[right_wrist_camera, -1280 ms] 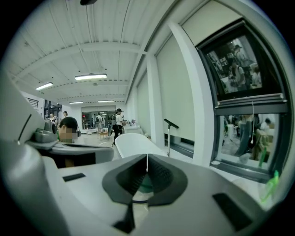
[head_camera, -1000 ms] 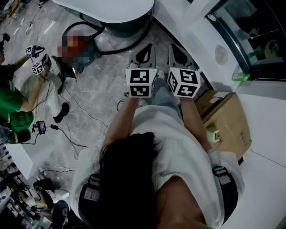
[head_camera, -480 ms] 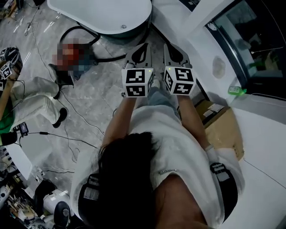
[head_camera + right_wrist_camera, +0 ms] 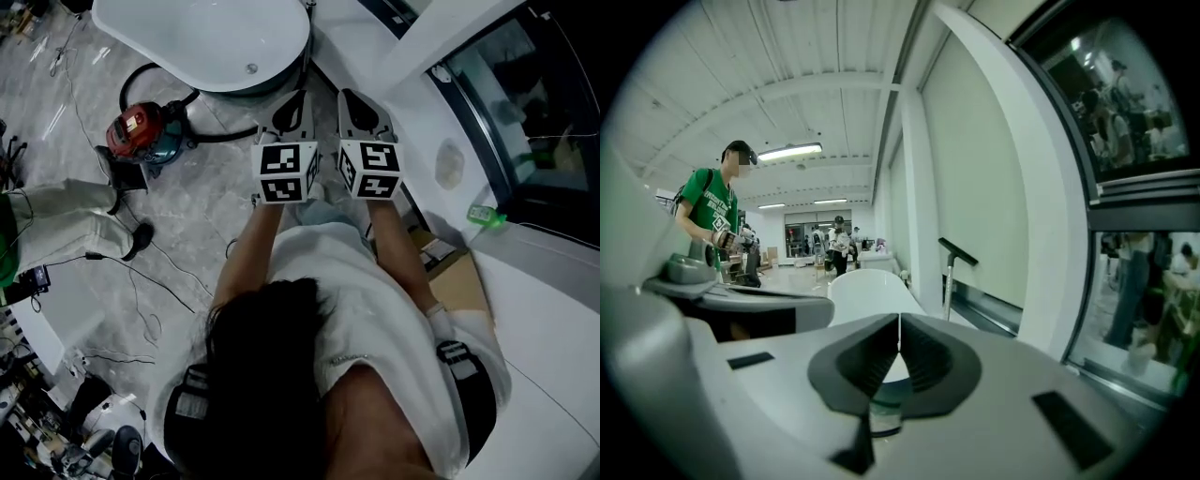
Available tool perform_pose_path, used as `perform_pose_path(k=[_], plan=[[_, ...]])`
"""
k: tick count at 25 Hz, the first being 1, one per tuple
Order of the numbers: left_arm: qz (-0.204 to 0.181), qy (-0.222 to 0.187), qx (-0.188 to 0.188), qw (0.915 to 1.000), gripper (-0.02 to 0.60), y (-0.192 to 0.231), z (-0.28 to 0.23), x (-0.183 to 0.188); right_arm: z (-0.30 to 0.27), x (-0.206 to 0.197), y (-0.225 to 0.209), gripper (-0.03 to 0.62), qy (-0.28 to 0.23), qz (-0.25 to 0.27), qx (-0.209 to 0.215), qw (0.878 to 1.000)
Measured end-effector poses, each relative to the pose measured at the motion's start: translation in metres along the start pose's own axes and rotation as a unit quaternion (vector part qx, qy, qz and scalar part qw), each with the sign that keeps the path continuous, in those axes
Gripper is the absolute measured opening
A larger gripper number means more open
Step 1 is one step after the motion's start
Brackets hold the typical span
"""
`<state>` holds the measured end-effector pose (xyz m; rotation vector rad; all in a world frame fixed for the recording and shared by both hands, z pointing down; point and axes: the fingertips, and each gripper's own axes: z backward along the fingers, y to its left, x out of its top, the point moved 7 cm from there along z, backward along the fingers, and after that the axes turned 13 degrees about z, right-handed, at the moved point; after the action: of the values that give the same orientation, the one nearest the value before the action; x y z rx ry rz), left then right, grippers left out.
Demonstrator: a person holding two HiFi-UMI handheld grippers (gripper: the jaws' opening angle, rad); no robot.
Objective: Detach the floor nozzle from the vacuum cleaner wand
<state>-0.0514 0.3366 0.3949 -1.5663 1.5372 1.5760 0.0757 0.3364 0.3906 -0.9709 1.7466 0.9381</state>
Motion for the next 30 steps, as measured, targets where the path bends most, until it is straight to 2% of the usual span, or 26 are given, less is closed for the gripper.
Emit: perform_pose_path(k=[11,18,30], plan=[[0.019,0.009,0.013,0.9997,0.002,-0.025,-0.058,0.005,-0.032,-0.007,-0.055,0.015,0.006,-0.006,0.016,1.000],[0.013,0.009,0.021,0.9997,0.002,-0.023,-0.069,0.006,-0.044,-0.009,-0.061,0.015,0.007,-0.009,0.027,1.000],[0.016,-0.002,0.022,0.9996,0.002,-0.022,-0.082,0.010,-0.053,-0.005,-0.068,0.015,0.002,-0.006,0.016,1.000]])
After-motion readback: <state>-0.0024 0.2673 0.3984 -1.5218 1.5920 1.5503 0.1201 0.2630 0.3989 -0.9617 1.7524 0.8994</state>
